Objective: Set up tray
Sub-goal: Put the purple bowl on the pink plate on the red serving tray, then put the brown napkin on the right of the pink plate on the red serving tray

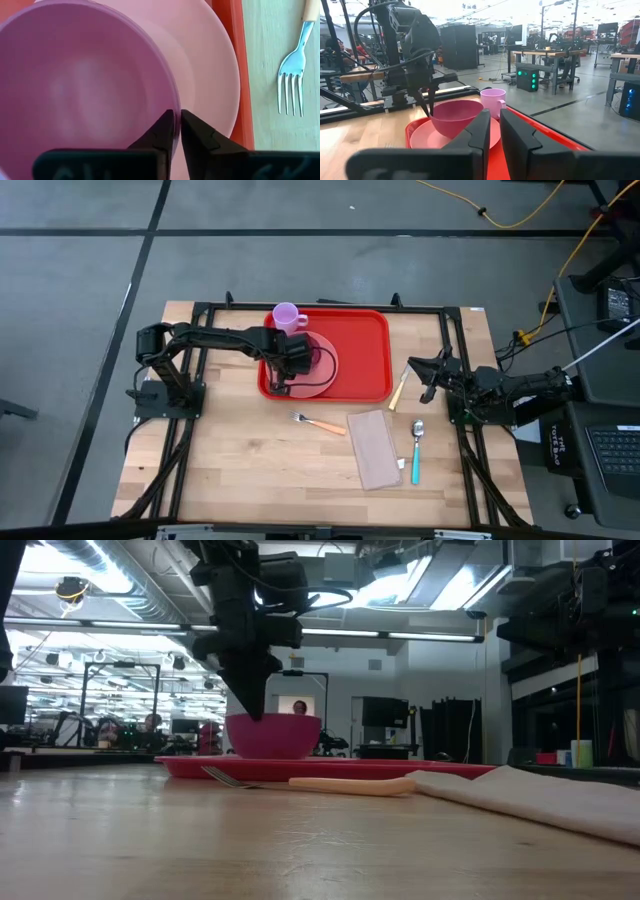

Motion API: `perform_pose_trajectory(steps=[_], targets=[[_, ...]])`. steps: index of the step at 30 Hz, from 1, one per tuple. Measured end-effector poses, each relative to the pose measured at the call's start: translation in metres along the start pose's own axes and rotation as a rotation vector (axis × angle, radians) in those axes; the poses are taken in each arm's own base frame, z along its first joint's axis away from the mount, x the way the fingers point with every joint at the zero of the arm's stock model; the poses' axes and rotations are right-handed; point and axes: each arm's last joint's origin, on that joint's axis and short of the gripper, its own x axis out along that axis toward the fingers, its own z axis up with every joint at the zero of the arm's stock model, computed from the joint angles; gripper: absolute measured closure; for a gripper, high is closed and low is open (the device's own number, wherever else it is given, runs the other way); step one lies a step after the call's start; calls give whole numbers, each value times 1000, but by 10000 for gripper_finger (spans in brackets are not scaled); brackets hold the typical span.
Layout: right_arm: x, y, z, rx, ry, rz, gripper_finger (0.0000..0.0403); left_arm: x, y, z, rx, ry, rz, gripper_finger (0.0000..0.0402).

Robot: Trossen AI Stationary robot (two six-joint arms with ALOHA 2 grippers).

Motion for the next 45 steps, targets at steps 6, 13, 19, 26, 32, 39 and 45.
perform_pose_trajectory(steps=[6,13,19,26,32,39,45], targets=[[0,0,0,-1,0,0,354,0,0,0,0,0,0,374],[0,0,0,-2,0,0,354,0,0,0,-13,0,0,370],[0,0,0,-2,0,0,354,0,0,0,-34,0,0,356],[0,0,0,-2,0,0,354,0,0,0,-34,0,1,330],[0,0,0,-2,0,0,354,-10,-1,-1,-33,-23,16,306],[0,0,0,-2,0,0,354,-31,-2,-3,-47,-83,36,286],[0,0,0,-2,0,0,354,-49,-1,-7,-23,-109,117,286]])
